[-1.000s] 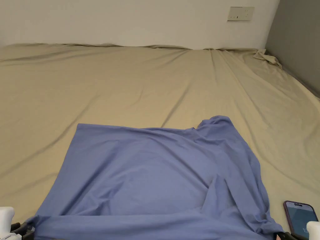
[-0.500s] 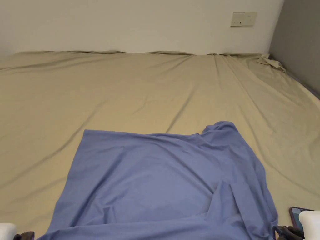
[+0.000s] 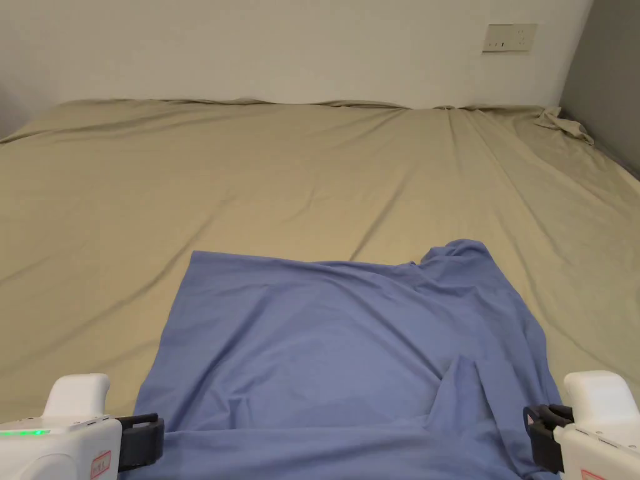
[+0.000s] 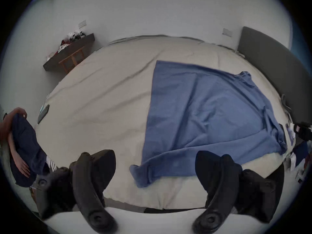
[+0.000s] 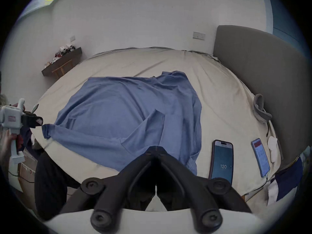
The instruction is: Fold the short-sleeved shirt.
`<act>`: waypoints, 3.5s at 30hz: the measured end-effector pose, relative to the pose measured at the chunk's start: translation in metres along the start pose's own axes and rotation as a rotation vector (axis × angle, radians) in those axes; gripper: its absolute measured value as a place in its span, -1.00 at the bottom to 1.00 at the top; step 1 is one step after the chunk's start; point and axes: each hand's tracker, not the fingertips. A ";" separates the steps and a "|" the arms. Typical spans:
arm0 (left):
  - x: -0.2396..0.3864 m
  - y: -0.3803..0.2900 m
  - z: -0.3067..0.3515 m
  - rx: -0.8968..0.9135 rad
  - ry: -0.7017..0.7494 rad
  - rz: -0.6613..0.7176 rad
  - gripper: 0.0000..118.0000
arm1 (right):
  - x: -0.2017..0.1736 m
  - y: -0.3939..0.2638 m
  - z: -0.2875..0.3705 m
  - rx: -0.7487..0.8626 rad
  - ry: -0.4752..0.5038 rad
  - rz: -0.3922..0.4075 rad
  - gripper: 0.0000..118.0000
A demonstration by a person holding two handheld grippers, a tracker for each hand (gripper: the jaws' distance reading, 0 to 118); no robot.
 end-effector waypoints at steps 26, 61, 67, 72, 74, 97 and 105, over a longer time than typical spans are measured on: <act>0.004 -0.003 -0.024 -0.046 -0.042 -0.042 -1.00 | 0.047 -0.043 -0.067 -0.277 -0.036 -0.210 0.84; 0.043 0.145 -0.150 -0.232 -0.050 0.000 -0.83 | 0.090 0.092 -0.199 -0.304 -0.023 -0.227 0.24; 0.042 0.132 -0.123 -0.146 -0.048 0.000 0.68 | 0.078 0.090 -0.160 -0.264 -0.051 -0.198 1.00; 0.038 0.102 -0.052 0.033 -0.060 -0.042 0.34 | 0.063 0.072 -0.101 -0.184 -0.024 -0.188 0.70; 0.043 0.078 -0.018 0.154 -0.102 -0.083 0.19 | 0.058 0.055 -0.083 -0.156 0.002 -0.153 0.57; 0.009 0.046 -0.133 -0.110 -0.039 -0.012 0.06 | 0.019 0.025 -0.081 -0.157 0.083 -0.157 -0.94; 0.022 0.049 -0.107 -0.039 -0.050 -0.051 -0.91 | 0.029 0.017 -0.101 -0.228 0.070 -0.164 -0.93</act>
